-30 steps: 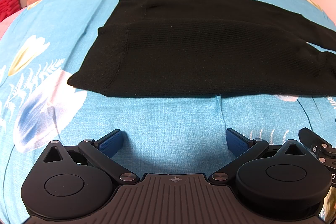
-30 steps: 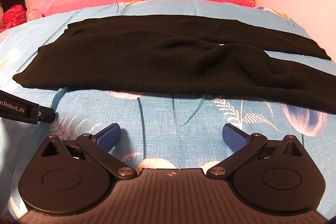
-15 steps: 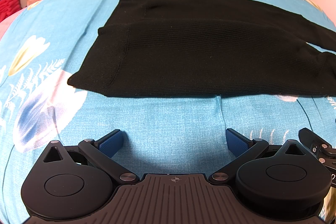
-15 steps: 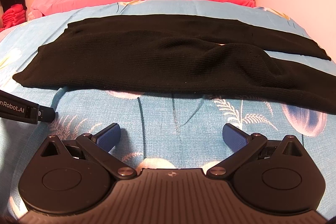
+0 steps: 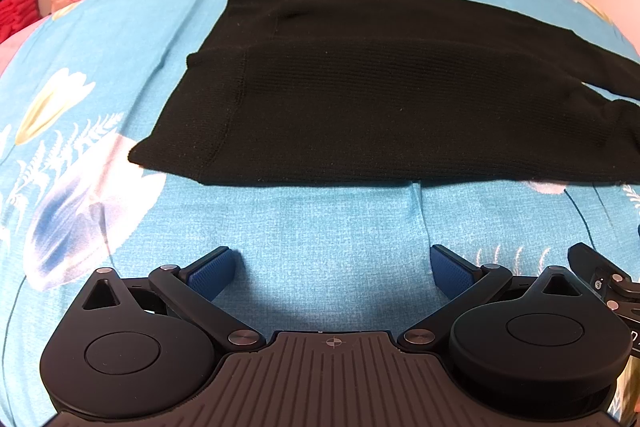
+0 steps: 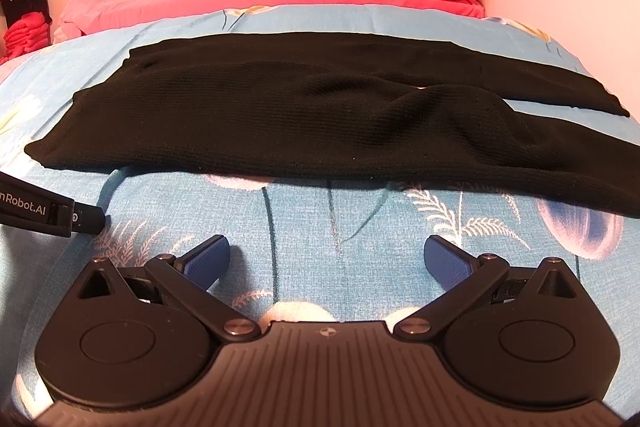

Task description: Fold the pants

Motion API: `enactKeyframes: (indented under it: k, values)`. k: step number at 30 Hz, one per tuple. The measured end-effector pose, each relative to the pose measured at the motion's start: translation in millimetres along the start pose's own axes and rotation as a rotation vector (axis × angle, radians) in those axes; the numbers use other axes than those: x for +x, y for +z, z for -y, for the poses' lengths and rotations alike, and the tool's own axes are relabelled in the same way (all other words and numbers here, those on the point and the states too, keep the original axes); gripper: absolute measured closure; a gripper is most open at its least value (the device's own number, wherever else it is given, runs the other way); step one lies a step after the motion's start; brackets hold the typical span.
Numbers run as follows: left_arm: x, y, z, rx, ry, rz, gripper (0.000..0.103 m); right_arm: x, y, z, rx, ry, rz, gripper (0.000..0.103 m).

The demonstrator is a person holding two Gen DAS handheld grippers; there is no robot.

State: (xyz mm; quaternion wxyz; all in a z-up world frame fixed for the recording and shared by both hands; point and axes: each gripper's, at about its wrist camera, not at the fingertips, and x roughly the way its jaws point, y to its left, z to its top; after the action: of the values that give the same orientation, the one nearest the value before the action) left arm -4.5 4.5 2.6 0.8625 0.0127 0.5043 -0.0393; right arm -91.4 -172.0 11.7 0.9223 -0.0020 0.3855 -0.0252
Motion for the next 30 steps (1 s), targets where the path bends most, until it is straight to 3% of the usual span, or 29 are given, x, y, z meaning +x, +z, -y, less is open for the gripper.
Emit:
enactKeyframes:
  k: [30]
  values:
    - [-1.4,-6.3,1.3,0.005,0.003,0.019,0.0,-0.7,-3.1,-5.6,0.008,-0.021,0.019,0.0]
